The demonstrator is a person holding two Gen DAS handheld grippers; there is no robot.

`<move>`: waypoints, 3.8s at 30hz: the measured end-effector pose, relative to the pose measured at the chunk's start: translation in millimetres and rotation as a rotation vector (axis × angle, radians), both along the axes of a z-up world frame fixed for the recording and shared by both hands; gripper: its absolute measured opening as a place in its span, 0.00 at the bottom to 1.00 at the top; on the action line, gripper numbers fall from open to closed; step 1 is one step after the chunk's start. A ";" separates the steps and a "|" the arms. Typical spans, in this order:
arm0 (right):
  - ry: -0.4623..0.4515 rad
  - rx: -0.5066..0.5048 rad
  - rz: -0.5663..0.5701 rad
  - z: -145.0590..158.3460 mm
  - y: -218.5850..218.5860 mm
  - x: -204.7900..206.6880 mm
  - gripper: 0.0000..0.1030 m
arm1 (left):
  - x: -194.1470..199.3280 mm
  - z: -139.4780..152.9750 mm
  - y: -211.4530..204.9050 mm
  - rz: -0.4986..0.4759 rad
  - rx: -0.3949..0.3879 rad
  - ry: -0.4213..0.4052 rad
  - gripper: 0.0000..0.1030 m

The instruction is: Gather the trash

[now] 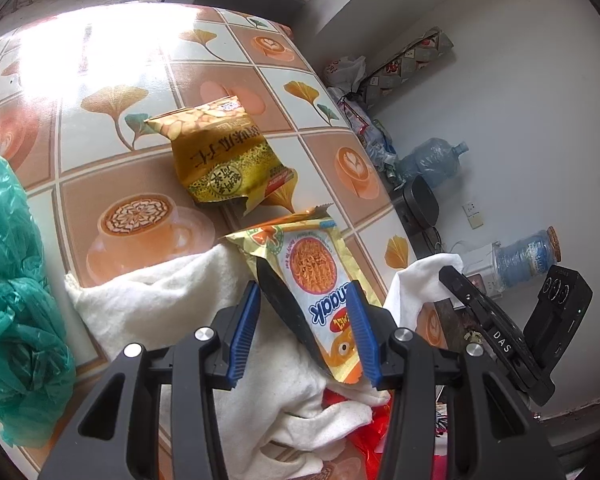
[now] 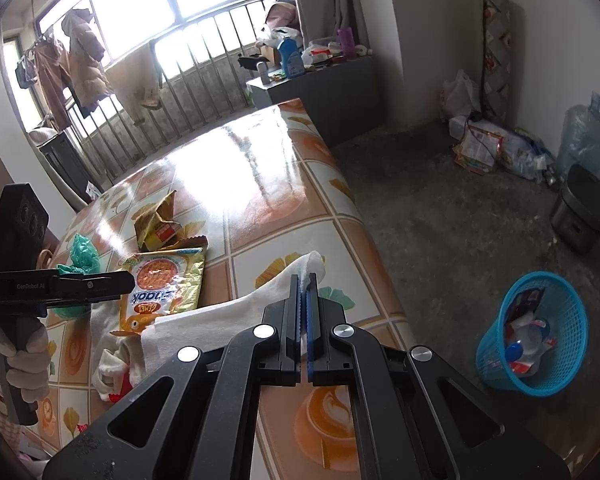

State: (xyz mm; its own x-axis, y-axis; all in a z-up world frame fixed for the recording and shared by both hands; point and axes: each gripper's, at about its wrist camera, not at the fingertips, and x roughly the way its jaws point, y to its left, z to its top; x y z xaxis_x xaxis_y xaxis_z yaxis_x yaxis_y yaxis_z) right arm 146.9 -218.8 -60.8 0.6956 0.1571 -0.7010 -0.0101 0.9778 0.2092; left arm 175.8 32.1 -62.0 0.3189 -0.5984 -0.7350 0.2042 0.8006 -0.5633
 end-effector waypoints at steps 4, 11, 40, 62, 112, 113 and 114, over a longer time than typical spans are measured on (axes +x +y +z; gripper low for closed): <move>0.008 0.009 -0.001 -3.0 -2.7 1.2 0.00 | 0.7 -2.2 -1.4 0.005 0.030 -0.012 0.19; -0.021 0.033 -0.006 7.9 -9.8 -2.4 0.00 | -4.7 13.5 -2.5 0.012 0.066 -0.094 0.00; -0.009 -0.118 -0.781 1.1 -252.7 -77.4 0.01 | 38.1 44.2 -359.2 -0.573 0.180 -0.307 0.00; 0.185 0.182 -1.022 -113.4 -343.4 -81.7 0.11 | 39.8 -111.7 -544.4 -0.783 0.225 0.013 0.34; -0.307 -0.082 -0.231 97.2 -57.0 -43.0 0.92 | -38.9 104.7 80.4 0.338 0.200 -0.461 0.95; -0.280 -0.048 -0.200 93.8 -51.8 -39.4 0.92 | -47.4 102.2 89.4 0.354 0.200 -0.455 0.95; -0.252 -0.017 -0.166 89.7 -46.2 -35.7 0.92 | -54.2 99.6 97.0 0.358 0.198 -0.448 0.94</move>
